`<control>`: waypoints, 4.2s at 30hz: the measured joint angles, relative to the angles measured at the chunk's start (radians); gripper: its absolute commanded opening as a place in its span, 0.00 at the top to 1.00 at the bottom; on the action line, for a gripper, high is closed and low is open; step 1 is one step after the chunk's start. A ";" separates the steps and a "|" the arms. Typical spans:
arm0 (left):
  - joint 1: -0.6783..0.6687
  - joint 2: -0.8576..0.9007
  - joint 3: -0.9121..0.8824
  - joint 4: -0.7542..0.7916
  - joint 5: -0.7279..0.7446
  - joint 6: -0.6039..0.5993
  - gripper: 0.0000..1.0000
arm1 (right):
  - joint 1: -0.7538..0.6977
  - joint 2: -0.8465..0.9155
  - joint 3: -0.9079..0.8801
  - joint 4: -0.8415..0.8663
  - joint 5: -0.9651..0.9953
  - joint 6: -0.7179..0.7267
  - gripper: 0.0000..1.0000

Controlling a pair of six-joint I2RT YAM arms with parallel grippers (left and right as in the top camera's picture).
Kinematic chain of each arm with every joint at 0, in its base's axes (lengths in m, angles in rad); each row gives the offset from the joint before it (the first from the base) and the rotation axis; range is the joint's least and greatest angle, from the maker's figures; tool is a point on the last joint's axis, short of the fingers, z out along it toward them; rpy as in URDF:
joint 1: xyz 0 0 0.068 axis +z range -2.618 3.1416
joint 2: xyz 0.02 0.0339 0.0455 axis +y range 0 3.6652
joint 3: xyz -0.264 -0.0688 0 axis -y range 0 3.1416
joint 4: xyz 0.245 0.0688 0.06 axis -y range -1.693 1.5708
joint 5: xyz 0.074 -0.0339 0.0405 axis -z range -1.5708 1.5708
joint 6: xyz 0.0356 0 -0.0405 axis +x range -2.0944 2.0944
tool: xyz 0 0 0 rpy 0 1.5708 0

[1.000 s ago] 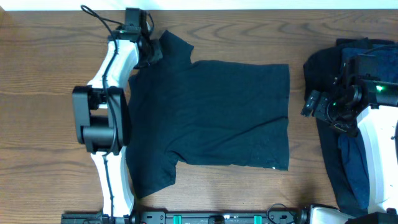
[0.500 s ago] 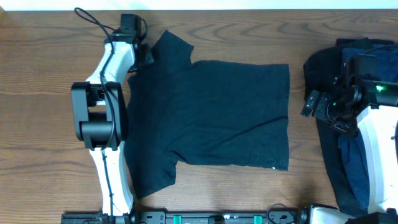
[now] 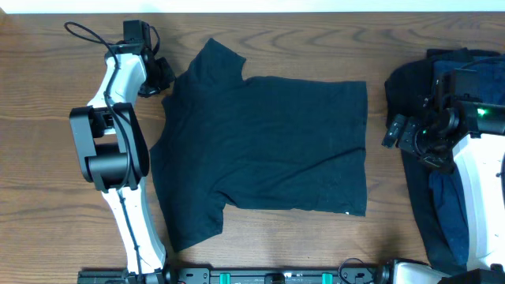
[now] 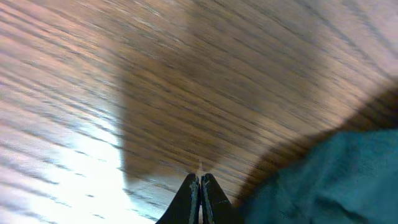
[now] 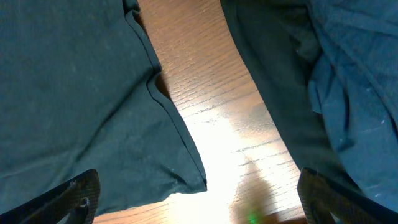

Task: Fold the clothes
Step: 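Smooth the shirt's upper-left shoulder leftward with the left gripper, then move the left gripper down to the shirt's lower-left hem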

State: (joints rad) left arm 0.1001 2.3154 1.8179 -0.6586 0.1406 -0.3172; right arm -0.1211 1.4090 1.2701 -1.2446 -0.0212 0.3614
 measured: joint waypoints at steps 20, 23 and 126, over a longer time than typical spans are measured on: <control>0.109 -0.008 0.000 -0.160 0.311 0.115 0.94 | 0.000 0.000 0.000 0.000 0.000 0.000 0.01; 0.108 -0.009 0.000 -0.161 0.355 0.145 0.94 | 0.000 0.000 0.000 0.000 0.000 0.000 0.01; -0.044 -1.291 -0.818 -0.532 -0.013 -0.162 0.24 | 0.248 0.002 -0.264 0.142 -0.300 -0.076 0.43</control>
State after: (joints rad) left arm 0.0559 1.0248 0.9997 -1.1904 0.1272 -0.4793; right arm 0.1265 1.4105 1.0061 -1.1023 -0.3210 0.2852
